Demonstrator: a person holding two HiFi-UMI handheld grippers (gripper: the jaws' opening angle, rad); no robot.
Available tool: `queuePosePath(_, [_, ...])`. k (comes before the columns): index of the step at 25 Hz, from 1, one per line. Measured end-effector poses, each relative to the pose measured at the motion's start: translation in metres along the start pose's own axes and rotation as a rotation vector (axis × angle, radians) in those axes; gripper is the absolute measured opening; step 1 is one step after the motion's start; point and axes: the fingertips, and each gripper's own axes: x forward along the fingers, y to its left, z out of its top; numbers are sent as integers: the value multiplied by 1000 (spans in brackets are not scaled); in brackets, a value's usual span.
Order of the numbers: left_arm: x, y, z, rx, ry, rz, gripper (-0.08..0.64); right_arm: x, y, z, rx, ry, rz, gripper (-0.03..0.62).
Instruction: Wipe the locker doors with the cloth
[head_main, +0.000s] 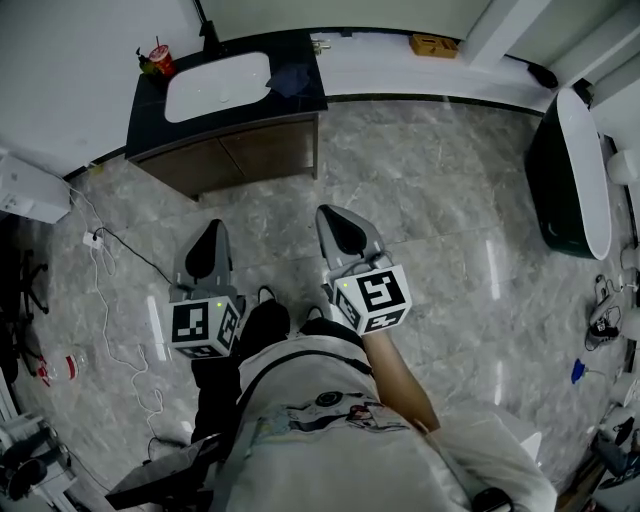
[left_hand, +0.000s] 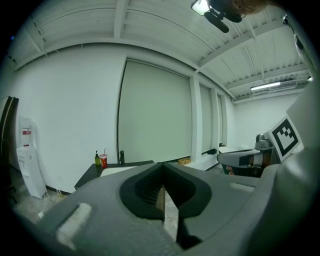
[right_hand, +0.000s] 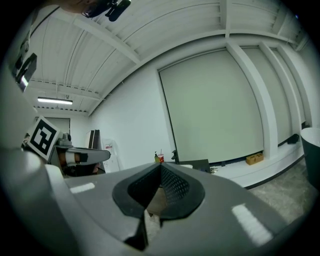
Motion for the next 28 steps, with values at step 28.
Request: queuePosePath(28, [252, 235, 31, -62, 18, -134, 0, 333, -15, 16, -23, 145, -19, 36])
